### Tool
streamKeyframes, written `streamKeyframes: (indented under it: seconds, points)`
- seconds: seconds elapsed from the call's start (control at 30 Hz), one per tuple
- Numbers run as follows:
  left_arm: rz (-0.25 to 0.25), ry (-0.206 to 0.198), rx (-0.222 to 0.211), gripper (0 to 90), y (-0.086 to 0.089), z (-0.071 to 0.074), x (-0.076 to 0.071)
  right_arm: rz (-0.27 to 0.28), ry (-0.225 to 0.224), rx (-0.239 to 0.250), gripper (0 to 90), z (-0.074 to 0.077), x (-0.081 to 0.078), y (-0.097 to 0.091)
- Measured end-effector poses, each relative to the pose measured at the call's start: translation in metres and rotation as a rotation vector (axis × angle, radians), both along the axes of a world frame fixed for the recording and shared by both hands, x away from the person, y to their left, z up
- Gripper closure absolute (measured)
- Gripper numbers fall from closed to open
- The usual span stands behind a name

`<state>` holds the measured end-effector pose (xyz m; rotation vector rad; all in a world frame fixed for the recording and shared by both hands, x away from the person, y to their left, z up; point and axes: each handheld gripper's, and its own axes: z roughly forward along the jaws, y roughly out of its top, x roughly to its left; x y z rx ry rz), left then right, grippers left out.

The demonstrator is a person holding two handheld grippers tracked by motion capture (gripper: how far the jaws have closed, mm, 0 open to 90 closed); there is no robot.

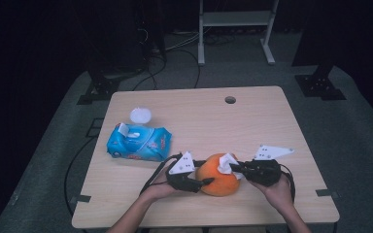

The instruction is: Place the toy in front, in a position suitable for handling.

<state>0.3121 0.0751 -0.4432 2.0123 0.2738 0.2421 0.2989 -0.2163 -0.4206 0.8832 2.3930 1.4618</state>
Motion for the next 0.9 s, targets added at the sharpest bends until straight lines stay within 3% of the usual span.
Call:
streamKeyframes:
  seconds: [0.07, 0.17, 0.3, 0.37, 0.5, 0.57, 0.7, 0.8, 0.9]
  points:
    - [-0.004, 0.002, -0.004, 37.9, 0.001, -0.002, 0.000, -0.029, 0.037, -0.003, 83.8, -0.004, 0.004, -0.008]
    - [-0.012, -0.004, 0.000, 37.5, 0.000, -0.001, -0.001, -0.083, 0.052, -0.036, 83.8, -0.007, 0.005, -0.017]
    - [-0.032, -0.040, 0.019, 37.2, -0.003, 0.000, -0.005, -0.044, -0.021, 0.012, 83.7, 0.006, -0.003, -0.006]
    - [-0.038, -0.047, 0.026, 37.2, -0.003, 0.001, -0.006, -0.030, -0.038, -0.002, 83.7, 0.009, -0.004, 0.000]
    - [-0.033, -0.042, 0.024, 37.2, -0.002, 0.000, -0.006, -0.081, 0.017, -0.047, 83.8, -0.003, 0.004, -0.009]
    - [-0.035, -0.044, 0.025, 37.3, -0.003, 0.000, -0.006, -0.105, 0.037, -0.045, 83.7, -0.005, 0.005, -0.015]
    - [-0.038, -0.046, 0.025, 37.3, -0.005, 0.000, -0.007, -0.064, -0.024, -0.004, 83.6, 0.010, -0.003, -0.006]
    - [-0.041, -0.028, 0.021, 35.1, -0.003, 0.001, -0.006, -0.033, -0.023, -0.052, 83.7, 0.008, -0.004, 0.004]
    - [-0.037, 0.028, -0.014, 23.9, -0.001, 0.002, -0.001, -0.011, -0.007, -0.076, 83.9, 0.001, -0.003, 0.003]
